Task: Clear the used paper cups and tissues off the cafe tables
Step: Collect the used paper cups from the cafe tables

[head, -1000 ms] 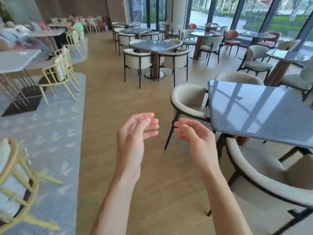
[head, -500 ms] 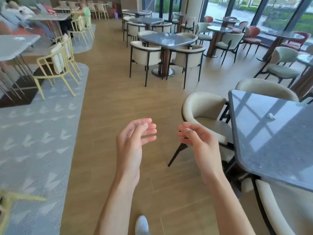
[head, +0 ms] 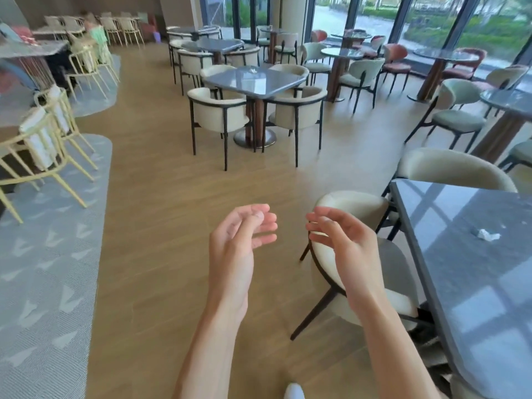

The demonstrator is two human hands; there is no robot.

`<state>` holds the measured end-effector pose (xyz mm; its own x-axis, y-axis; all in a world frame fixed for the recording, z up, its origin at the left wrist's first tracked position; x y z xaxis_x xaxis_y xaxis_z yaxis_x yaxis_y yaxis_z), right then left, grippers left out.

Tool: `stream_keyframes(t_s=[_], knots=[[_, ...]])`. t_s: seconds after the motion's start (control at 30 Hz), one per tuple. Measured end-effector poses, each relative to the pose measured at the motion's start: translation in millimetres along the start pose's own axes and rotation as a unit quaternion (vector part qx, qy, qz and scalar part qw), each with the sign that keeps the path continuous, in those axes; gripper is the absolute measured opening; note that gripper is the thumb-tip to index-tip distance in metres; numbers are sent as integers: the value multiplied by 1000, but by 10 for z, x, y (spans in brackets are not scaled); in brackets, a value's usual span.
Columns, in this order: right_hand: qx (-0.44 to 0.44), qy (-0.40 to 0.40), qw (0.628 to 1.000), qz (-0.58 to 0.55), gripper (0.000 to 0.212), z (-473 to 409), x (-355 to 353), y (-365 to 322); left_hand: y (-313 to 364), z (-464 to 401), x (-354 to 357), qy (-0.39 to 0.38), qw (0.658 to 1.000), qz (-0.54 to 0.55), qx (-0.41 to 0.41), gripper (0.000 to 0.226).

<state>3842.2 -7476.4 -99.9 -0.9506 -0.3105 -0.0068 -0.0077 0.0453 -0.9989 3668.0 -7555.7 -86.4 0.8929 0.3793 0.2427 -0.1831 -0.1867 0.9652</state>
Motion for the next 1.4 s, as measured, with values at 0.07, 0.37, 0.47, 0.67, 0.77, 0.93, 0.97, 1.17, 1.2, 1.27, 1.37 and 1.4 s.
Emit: stream_keyframes(t_s=[0.07, 0.37, 0.47, 0.67, 0.77, 0.93, 0.97, 1.17, 1.2, 1.27, 1.37, 1.4], knots=[[-6, 7, 1000, -11, 16, -402, -9, 59, -83, -386, -6, 4, 1000, -5, -5, 21], [-26, -34, 997, -57, 15, -2533, 213, 138, -146, -2359, 7, 36, 999, -39, 14, 20], [-36, -46, 997, -58, 25, -3174, 276, 31, -85, -2960, -25, 52, 997, -32, 36, 21], [-24, -63, 997, -45, 12, -4255, 495, 143, -267, -3979, -215, 81, 996, -20, 22, 21], [-19, -64, 997, -34, 15, -4837, 683, 237, -353, -4541, -429, 90, 996, -20, 21, 21], [-20, -63, 998, -17, 15, -5886, 1096, 428, -547, -5664, -880, 95, 995, -7, 26, 21], [-22, -61, 998, -13, 13, -6124, 1176, 440, -578, -5934, -960, 93, 995, -6, 24, 21], [-26, -14, 1000, 7, 15, -7453, 1339, 319, -573, -7550, -1107, 31, 999, -4, 13, 22], [-30, -5, 999, 10, 17, -7644, 1312, 291, -567, -7810, -1063, 17, 1000, -4, 16, 22], [-24, 17, 999, 16, 18, -7986, 1210, 271, -605, -8293, -922, -8, 1000, -10, 9, 21], [-17, 56, 998, 10, 19, -8424, 914, 322, -764, -8909, -581, -51, 999, -8, 5, 20], [-15, 70, 997, 3, 19, -8576, 785, 346, -836, -9100, -439, -67, 998, -4, 3, 20]])
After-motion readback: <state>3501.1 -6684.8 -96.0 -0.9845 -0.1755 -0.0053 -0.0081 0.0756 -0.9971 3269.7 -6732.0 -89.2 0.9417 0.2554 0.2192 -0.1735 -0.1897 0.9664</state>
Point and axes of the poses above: each hand's wrist, its own z-axis away from the middle knuckle, its own x-axis out of the palm, y = z × x, the point moved 7 cm from there along -z, towards the middle knuckle, and after that the axes turned 12 degrees about -y, right-handed, at the moved point
